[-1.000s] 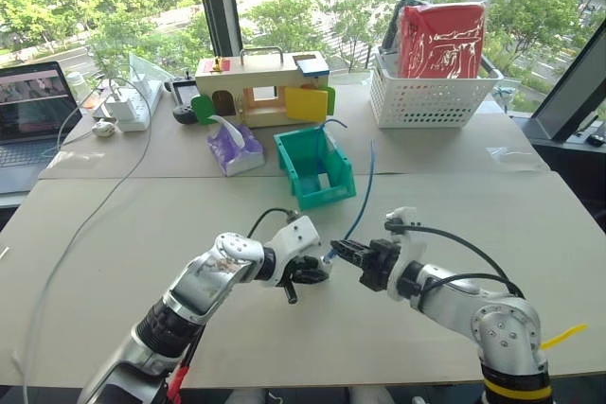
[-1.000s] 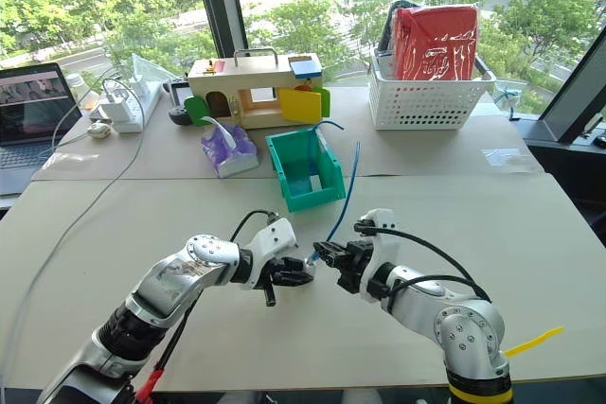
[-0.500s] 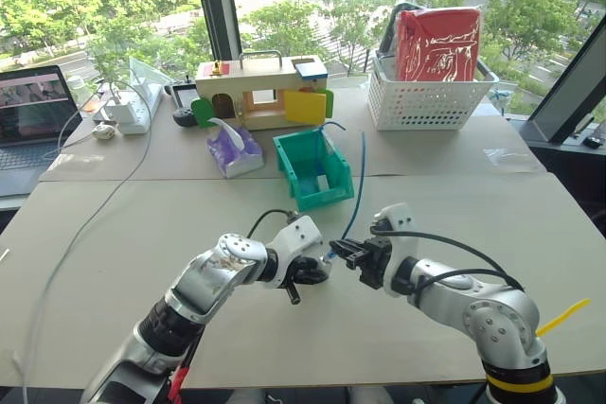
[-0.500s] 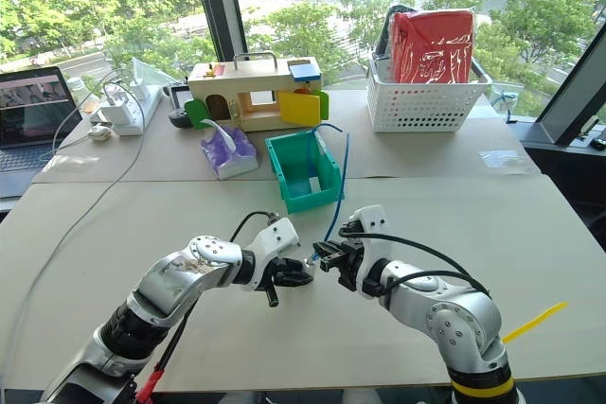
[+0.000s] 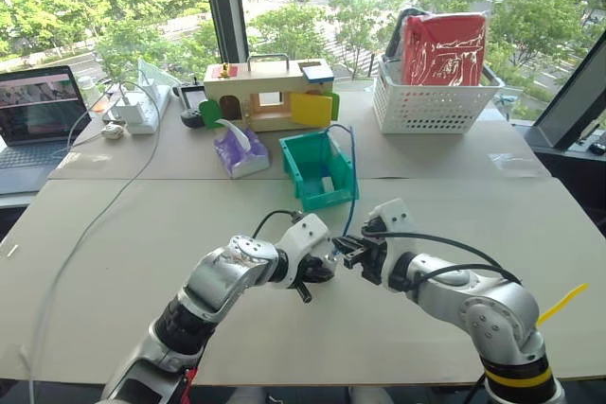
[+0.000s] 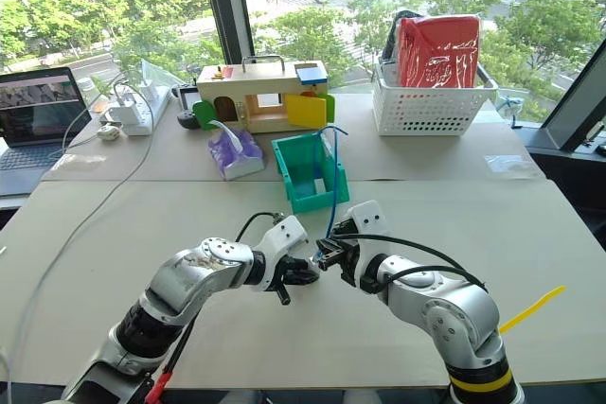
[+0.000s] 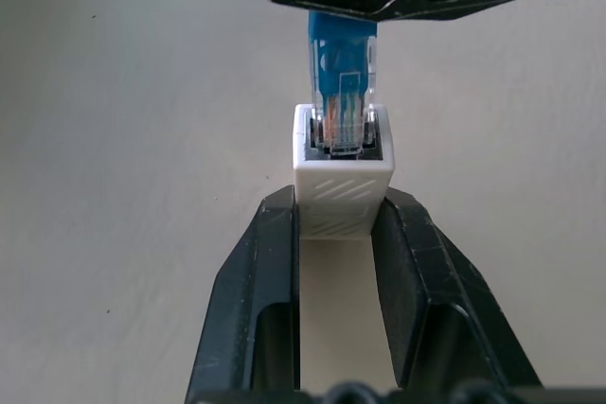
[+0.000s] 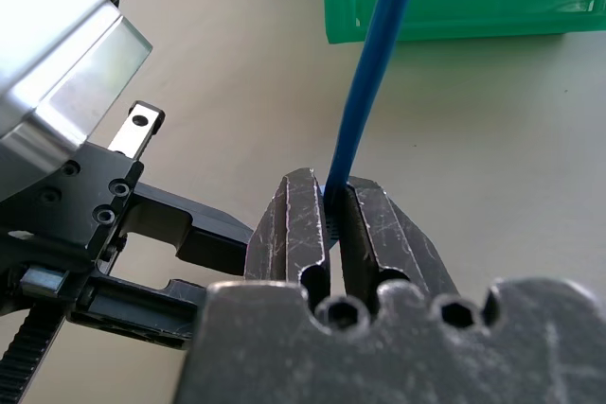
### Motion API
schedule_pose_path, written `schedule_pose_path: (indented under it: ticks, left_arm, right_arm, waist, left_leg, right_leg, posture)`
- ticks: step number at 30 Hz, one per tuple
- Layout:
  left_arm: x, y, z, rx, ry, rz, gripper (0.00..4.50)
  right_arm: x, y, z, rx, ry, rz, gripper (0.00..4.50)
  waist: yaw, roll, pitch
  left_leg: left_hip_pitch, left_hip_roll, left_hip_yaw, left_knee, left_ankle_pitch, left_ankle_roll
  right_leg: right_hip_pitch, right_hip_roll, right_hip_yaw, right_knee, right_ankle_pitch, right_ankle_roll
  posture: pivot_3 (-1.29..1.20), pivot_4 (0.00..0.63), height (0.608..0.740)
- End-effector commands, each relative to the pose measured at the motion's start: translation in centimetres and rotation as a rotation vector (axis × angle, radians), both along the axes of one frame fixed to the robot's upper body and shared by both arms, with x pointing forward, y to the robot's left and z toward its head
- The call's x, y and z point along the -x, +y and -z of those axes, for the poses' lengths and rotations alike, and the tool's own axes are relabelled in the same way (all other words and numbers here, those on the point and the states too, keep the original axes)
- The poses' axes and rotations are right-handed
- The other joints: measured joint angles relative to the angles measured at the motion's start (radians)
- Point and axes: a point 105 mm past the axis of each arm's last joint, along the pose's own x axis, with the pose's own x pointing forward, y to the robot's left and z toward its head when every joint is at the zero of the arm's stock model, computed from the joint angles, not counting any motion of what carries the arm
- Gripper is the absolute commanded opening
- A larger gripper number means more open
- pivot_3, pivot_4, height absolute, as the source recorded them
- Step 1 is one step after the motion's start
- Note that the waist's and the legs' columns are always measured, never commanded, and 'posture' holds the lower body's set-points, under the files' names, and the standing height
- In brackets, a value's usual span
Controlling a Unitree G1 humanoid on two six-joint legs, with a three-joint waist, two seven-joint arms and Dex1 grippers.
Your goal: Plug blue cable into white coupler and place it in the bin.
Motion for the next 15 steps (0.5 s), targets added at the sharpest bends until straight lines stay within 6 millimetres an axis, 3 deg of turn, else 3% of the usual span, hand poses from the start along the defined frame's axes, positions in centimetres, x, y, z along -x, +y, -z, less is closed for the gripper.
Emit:
schedule_pose_path:
  ticks: [1, 15]
  left_arm:
    - [-0.4, 0.1, 0.0, -0.025, 0.012, -0.045, 0.61]
    - [0.0, -0.4, 0.1, -0.004, 0.085, -0.066, 0.61]
  right_arm:
    - [0.6, 0.5, 1.2, -0.001, 0.058, -0.011, 0.00]
    - [2.2, 2.6, 1.1, -0.037, 0.089, -0.094, 0.00]
  waist:
    - [0.000, 0.000, 0.000]
    - [-0.001, 0.000, -0.001]
  left_leg:
    - [0.000, 0.000, 0.000, 0.000, 0.000, 0.000]
    - [0.001, 0.000, 0.000, -0.001, 0.000, 0.000]
  right_leg:
    - [0.000, 0.000, 0.000, 0.000, 0.000, 0.000]
    - [0.000, 0.000, 0.000, 0.000, 0.000, 0.000]
  posture:
    - [0.00, 0.150, 0.740]
    - [0.00, 0.150, 0.740]
